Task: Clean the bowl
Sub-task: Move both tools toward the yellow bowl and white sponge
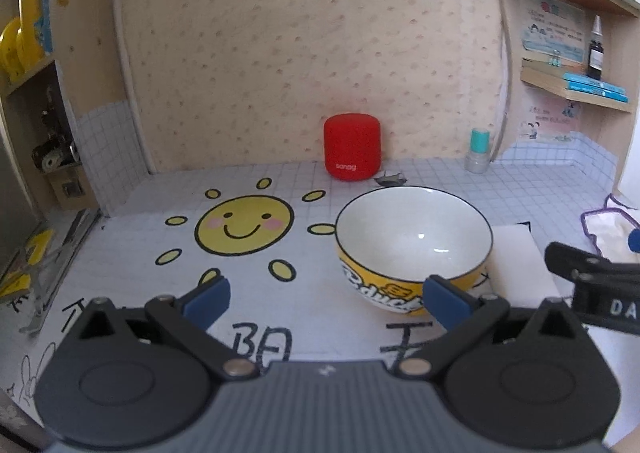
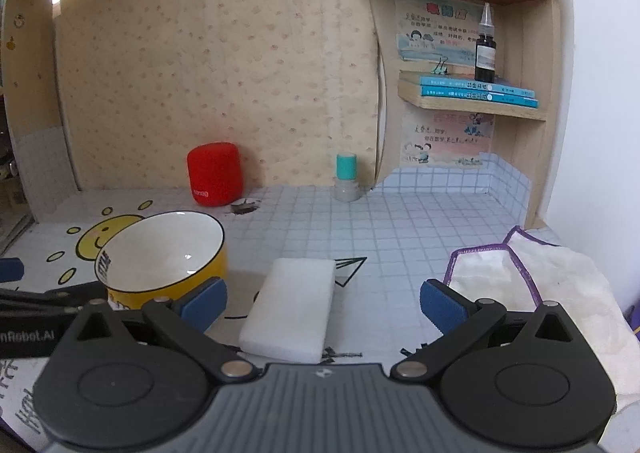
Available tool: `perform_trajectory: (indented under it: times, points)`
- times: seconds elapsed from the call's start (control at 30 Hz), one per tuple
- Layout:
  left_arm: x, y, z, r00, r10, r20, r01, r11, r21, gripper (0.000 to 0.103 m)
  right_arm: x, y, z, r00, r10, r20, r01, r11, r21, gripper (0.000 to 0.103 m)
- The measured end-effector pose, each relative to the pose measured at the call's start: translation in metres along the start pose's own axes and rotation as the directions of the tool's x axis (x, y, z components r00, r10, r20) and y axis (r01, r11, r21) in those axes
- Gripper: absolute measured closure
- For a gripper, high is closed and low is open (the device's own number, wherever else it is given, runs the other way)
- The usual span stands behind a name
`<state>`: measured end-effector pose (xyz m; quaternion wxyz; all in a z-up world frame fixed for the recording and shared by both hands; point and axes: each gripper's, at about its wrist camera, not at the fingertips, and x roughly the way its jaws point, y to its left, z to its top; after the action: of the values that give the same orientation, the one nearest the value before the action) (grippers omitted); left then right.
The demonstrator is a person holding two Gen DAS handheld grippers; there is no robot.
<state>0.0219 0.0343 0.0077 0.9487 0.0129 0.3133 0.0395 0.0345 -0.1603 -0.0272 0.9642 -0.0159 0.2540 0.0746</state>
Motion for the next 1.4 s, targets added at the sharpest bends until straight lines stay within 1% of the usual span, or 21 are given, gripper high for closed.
perform_trajectory:
  times: [0.17, 0.3, 0.5, 0.63, 0.77, 0.83, 0.9, 1.07, 1.4]
  points:
    - [0.011, 0.001, 0.002, 1.000, -0.021, -0.008, 0.021, 1.000, -0.013, 0.000, 0.001, 0.000, 0.000, 0.999, 0.031, 0.009, -0.031, 1.000, 0.007, 0.000]
    - [0.017, -0.003, 0.006, 1.000, -0.017, -0.017, 0.017, 1.000, 0.000, 0.000, 0.002, -0.002, -0.001, 0.999, 0.042, 0.010, -0.042, 0.999, 0.008, 0.000]
    - [0.026, -0.006, 0.015, 0.999, -0.047, -0.019, 0.047, 0.999, 0.002, 0.000, 0.006, -0.008, -0.002, 0.998, 0.068, 0.008, -0.068, 0.997, 0.037, 0.000]
    - [0.033, -0.005, 0.016, 0.998, -0.057, -0.031, 0.057, 0.998, -0.013, 0.000, 0.006, -0.006, -0.004, 0.993, 0.116, 0.017, -0.117, 0.993, 0.008, 0.000]
    - [0.036, -0.008, 0.016, 0.998, -0.052, -0.036, 0.052, 0.999, -0.013, 0.000, 0.008, -0.001, -0.005, 0.990, 0.139, 0.005, -0.139, 0.990, -0.010, 0.001]
    - [0.037, -0.008, 0.017, 0.998, -0.048, -0.037, 0.047, 0.999, -0.011, 0.000, 0.008, 0.000, -0.004, 0.990, 0.142, 0.005, -0.142, 0.990, -0.016, 0.004]
    - [0.038, -0.009, 0.018, 0.998, -0.044, -0.039, 0.044, 0.999, -0.009, 0.000, 0.009, 0.001, -0.005, 0.990, 0.141, 0.002, -0.141, 0.990, -0.019, 0.004]
    - [0.039, -0.010, 0.018, 0.998, -0.044, -0.038, 0.044, 0.999, -0.002, 0.000, 0.012, 0.001, -0.004, 0.991, 0.133, -0.003, -0.133, 0.991, -0.016, 0.004]
    - [0.031, -0.013, 0.015, 0.998, -0.059, -0.025, 0.060, 0.998, 0.017, 0.000, 0.012, -0.005, -0.003, 0.996, 0.086, -0.007, -0.086, 0.996, -0.008, 0.004]
